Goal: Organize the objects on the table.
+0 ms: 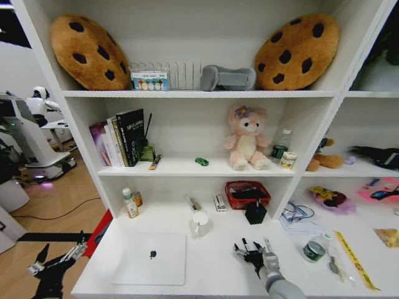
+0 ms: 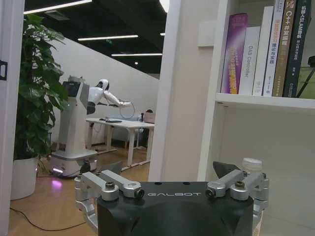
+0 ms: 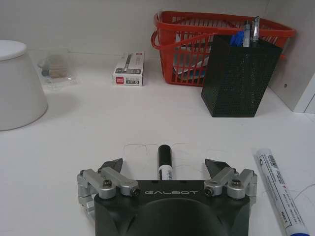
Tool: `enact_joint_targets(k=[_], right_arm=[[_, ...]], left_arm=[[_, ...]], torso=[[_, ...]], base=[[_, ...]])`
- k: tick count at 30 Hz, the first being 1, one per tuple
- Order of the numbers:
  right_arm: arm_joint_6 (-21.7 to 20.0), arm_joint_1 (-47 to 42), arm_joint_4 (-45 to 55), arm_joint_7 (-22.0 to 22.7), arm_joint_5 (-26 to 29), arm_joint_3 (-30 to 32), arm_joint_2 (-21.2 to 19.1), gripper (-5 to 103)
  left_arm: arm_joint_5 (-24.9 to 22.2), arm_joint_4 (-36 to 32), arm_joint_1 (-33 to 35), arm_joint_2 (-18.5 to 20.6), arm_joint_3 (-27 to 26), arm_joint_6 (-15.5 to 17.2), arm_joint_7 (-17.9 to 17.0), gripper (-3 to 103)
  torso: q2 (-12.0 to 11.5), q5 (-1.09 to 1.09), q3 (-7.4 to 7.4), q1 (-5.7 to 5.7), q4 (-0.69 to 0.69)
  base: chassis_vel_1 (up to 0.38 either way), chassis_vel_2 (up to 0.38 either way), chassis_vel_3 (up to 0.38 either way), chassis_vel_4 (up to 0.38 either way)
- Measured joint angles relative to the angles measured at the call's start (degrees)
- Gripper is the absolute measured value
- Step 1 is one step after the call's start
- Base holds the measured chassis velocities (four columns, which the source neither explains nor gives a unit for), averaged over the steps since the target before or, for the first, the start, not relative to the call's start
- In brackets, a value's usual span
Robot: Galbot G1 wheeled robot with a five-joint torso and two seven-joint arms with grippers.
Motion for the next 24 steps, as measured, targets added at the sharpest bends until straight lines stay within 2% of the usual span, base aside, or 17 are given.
enact_joint_targets(k=[2,3,4,6,7,8,11,12,15,16,18,19,21,22,24], right_arm=[[0.2,-0.3,-0.1,0.0,0.0,0.2,0.1,94],[0.5,-0.6,-0.1,0.1,-0.1,0.3,0.1,89],[0.6,-0.9,0.2,0.1,-0.2,0.4,0.1,78],[0.6,-1.1,0.5,0.2,-0.3,0.5,0.1,78],[0.6,-1.1,0.5,0.2,-0.3,0.5,0.2,73],[0.6,-1.1,0.5,0.2,-0.3,0.5,0.2,73],[0.7,-1.4,0.8,0.3,-0.3,1.2,0.2,56],[0.7,-1.4,0.8,0.3,-0.3,1.2,0.2,56],[0.7,-1.5,0.8,0.2,-0.3,1.5,0.2,40],[0.7,-1.5,0.8,0.2,-0.3,1.5,0.2,40],[0.7,-1.5,1.0,0.2,-0.2,1.7,0.3,29],[0.7,-1.5,1.0,0.2,-0.2,1.7,0.3,29],[0.7,-1.6,1.4,0.1,-0.2,2.0,0.2,18],[0.7,-1.6,1.4,0.1,-0.2,2.0,0.2,18],[1.0,-1.5,2.0,0.1,-0.1,2.3,-0.1,10]], left_arm=[[0.0,0.2,-0.1,0.0,0.0,0.0,0.0,100],[0.0,0.2,-0.2,0.0,0.1,0.0,0.0,100],[0.0,0.2,-0.3,0.1,0.2,0.0,-0.1,100],[0.0,0.2,-0.4,0.1,0.3,0.0,-0.1,100],[0.0,0.2,-0.4,0.1,0.3,0.0,-0.1,100],[0.0,0.2,-0.4,0.1,0.3,0.0,-0.1,100],[0.0,0.2,-0.5,0.2,0.5,0.1,-0.1,100],[0.0,0.2,-0.5,0.2,0.5,0.1,-0.1,100],[-0.1,0.3,-0.4,0.2,0.5,0.1,-0.1,100],[-0.1,0.3,-0.4,0.2,0.5,0.1,-0.1,100],[-0.1,0.3,-0.4,0.1,0.5,0.0,-0.1,100],[-0.1,0.3,-0.4,0.1,0.5,0.0,-0.1,100],[-0.1,0.3,-0.4,0.1,0.5,0.0,-0.2,100],[-0.1,0.3,-0.4,0.1,0.5,0.0,-0.2,100],[-0.1,0.3,-0.4,0.1,0.5,0.0,-0.2,100]], torso=[[0.0,0.0,0.0,0.0,0.0],[0.0,0.0,0.0,0.0,0.0],[0.0,0.01,0.0,0.0,0.0],[0.0,0.01,0.0,0.0,-0.01],[0.0,0.01,0.0,0.0,-0.01],[0.0,0.01,0.0,0.0,-0.01],[0.0,0.02,0.0,0.0,-0.01],[0.0,0.02,0.0,0.0,-0.01],[0.0,0.03,0.0,0.0,-0.01],[0.0,0.03,0.0,0.0,-0.01],[0.0,0.03,0.01,0.0,-0.01],[0.0,0.03,0.01,0.0,-0.01],[0.0,0.03,0.01,0.0,-0.01],[0.0,0.03,0.01,0.0,-0.01],[0.0,0.03,0.01,0.01,-0.01]], base=[[0.0,0.0,0.0,0.0],[0.0,0.0,0.0,0.0],[0.0,0.0,0.0,0.0],[0.0,0.0,0.0,0.0],[0.0,0.0,0.0,0.0],[0.0,0.0,0.0,0.0],[0.0,0.0,0.0,0.0],[0.0,0.0,0.0,0.0],[0.0,0.0,0.0,0.0],[0.0,0.0,0.0,0.0],[0.0,0.0,0.0,0.0],[0.0,0.0,0.0,0.0],[0.0,0.0,0.0,0.0],[0.0,0.0,0.0,0.0],[0.0,0.0,0.0,0.0]])
